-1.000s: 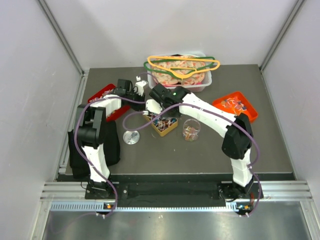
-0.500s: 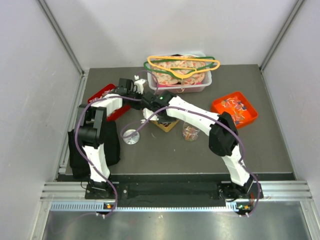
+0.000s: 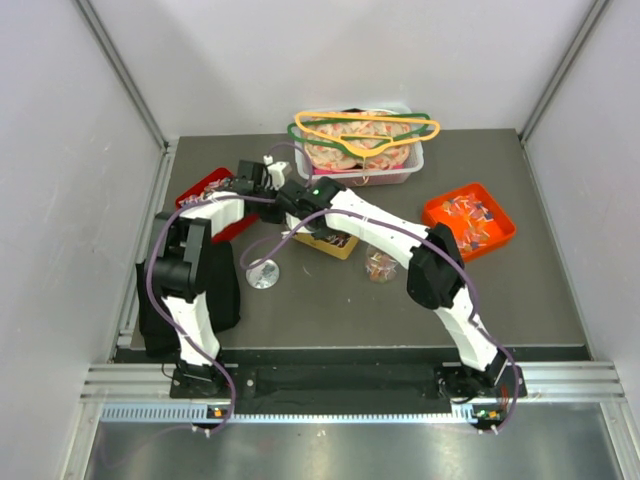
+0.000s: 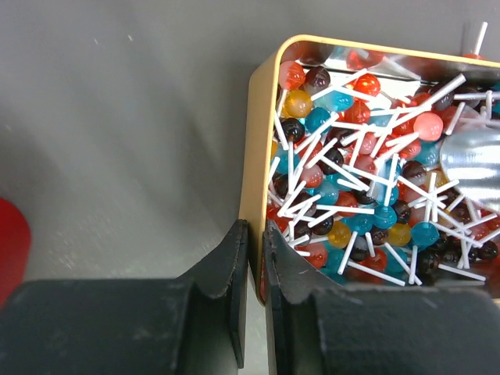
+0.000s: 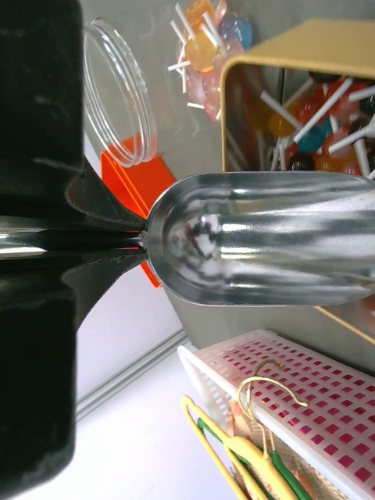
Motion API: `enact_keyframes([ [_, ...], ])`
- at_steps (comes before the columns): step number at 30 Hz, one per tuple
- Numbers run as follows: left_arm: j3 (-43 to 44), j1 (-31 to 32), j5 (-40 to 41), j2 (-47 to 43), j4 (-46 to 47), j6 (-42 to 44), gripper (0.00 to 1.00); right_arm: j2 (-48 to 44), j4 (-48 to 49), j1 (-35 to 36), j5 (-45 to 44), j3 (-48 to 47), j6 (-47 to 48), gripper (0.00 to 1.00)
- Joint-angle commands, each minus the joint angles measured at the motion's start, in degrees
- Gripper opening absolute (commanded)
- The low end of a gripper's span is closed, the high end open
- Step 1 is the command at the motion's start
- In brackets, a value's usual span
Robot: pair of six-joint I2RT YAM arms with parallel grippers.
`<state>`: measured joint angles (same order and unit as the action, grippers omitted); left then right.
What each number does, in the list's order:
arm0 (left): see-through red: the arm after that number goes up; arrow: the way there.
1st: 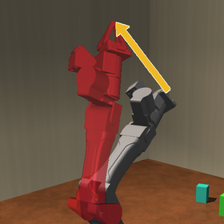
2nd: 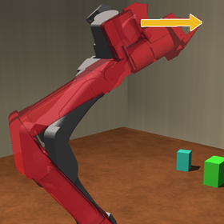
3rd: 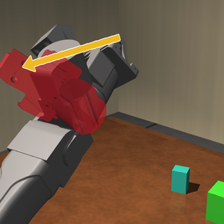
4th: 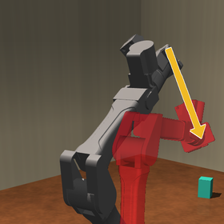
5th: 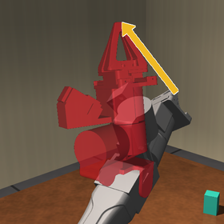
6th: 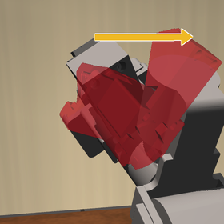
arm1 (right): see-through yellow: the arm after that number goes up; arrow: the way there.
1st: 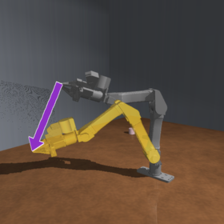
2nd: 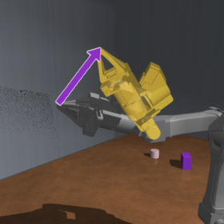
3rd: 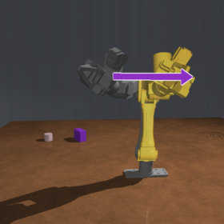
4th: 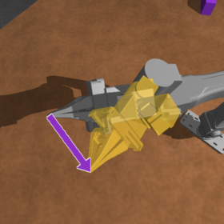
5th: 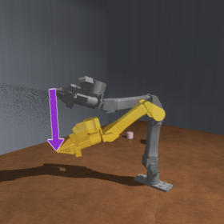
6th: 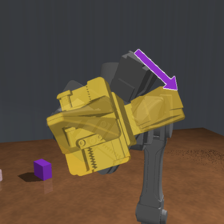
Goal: Pack the candies
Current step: Scoop the fake candies from the storage box.
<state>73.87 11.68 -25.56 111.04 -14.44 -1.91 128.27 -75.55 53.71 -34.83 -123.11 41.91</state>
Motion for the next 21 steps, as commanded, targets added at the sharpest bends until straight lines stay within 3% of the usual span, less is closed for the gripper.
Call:
enact_keyframes([
  [1,-1.7,0.3,-2.5,-5.1,0.3,-4.1,0.0,0.1,-5.0,-0.7,-2.9,-1.4,-0.5,0.0],
  [21,-2.8,0.3,-2.3,-6.3,4.2,-6.6,0.0,2.3,-14.3,0.3,-2.8,-1.3,3.8,0.0],
])
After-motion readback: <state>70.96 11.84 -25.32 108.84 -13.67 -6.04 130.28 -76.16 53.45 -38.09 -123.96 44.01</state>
